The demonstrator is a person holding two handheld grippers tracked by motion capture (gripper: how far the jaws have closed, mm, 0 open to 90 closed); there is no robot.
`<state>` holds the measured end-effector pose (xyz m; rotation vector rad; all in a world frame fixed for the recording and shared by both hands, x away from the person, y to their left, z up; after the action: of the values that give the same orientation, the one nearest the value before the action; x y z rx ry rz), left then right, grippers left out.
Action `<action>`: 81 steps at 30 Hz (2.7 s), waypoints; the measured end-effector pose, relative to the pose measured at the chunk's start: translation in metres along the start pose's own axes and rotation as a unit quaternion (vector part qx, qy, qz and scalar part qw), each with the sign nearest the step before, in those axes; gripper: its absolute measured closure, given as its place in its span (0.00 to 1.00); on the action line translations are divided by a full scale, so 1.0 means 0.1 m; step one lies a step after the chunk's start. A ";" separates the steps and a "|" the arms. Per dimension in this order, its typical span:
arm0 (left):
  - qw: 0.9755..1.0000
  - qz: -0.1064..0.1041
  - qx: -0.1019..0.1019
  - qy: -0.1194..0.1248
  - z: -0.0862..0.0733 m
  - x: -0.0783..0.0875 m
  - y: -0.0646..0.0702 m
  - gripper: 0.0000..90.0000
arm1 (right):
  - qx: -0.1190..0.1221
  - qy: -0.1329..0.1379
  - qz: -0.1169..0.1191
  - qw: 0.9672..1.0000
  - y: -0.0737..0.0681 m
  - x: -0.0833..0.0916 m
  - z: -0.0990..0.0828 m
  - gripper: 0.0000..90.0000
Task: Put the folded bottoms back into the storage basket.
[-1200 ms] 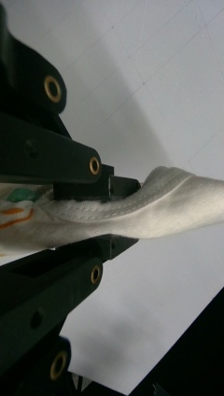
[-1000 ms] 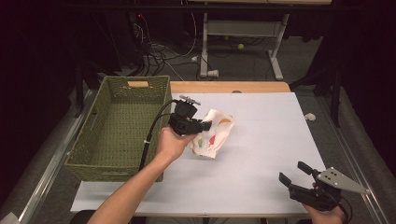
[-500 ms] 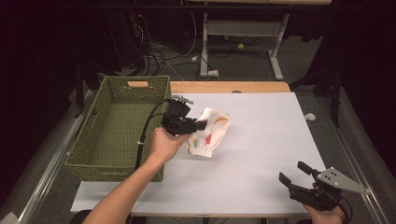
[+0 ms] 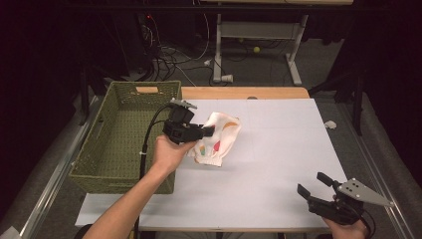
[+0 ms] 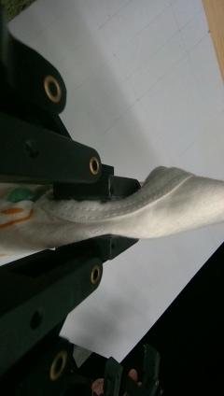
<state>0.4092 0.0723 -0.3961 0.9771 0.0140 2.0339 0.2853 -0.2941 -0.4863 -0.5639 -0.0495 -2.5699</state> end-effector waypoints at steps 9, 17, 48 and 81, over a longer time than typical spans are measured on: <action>1.000 0.005 0.002 0.009 -0.03 0.15 -0.04 0.84 | 0.001 0.000 0.000 1.000 0.00 0.00 0.00 0.22; 1.000 0.010 0.006 0.015 -0.05 0.27 -0.08 0.84 | 0.000 -0.002 -0.001 1.000 0.00 -0.01 0.00 0.22; 0.999 0.028 0.016 0.034 -0.19 0.68 -0.25 0.84 | -0.002 -0.002 -0.003 1.000 0.00 -0.01 0.00 0.22; 0.996 0.052 0.039 0.062 -0.34 1.18 -0.45 0.84 | -0.003 -0.004 -0.004 1.000 -0.01 -0.02 0.00 0.22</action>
<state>0.3798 0.1943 -0.3604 0.9133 0.1122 2.2018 0.2862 -0.2929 -0.4871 -0.5782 -0.0485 -2.5768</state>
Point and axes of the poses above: each handheld gripper's, and its own axes: x roughly backward along the jaws, z roughly out of its top, y roughly to its right, the point moved 5 cm from there along -x, roughly forward along the jaws
